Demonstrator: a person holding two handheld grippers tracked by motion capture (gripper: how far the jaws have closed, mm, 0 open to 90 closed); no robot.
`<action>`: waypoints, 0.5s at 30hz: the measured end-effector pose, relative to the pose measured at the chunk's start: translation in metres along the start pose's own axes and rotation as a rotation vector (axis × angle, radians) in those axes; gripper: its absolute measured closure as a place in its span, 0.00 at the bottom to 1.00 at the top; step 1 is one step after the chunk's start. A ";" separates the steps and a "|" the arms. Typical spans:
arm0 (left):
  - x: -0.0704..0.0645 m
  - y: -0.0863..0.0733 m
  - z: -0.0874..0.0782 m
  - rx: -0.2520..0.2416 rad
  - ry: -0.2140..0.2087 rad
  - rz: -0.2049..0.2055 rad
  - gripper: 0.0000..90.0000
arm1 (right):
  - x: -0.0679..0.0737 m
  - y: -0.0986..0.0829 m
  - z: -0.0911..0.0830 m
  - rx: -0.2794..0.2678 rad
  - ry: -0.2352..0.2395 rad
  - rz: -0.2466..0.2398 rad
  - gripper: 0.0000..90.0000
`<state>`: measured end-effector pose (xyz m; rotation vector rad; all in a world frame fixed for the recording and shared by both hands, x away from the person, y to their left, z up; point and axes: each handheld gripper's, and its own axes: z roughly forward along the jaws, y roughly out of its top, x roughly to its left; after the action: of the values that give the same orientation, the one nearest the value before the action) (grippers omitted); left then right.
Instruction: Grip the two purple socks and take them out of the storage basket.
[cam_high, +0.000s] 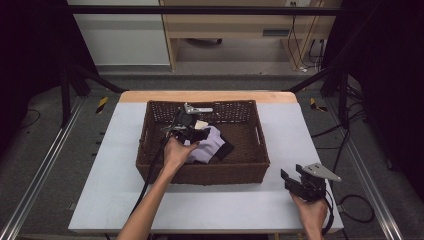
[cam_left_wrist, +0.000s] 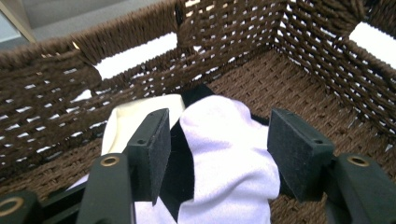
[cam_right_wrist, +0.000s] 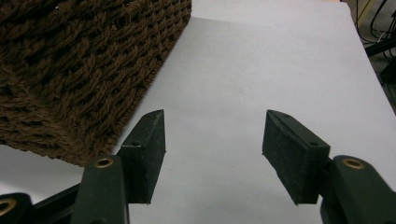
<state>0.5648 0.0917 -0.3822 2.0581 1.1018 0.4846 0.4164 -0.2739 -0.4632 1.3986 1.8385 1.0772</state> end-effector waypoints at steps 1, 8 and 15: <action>0.000 0.000 0.002 0.020 0.008 0.003 0.44 | 0.001 0.000 0.000 0.006 0.004 0.009 0.44; -0.002 -0.002 0.011 0.094 0.020 0.017 0.39 | 0.000 0.000 0.000 0.007 -0.001 0.005 0.43; -0.010 -0.003 0.024 0.224 0.048 0.083 0.35 | 0.000 -0.001 0.001 0.012 -0.003 0.007 0.43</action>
<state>0.5728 0.0742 -0.4004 2.3050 1.1457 0.4711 0.4167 -0.2738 -0.4640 1.4133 1.8423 1.0691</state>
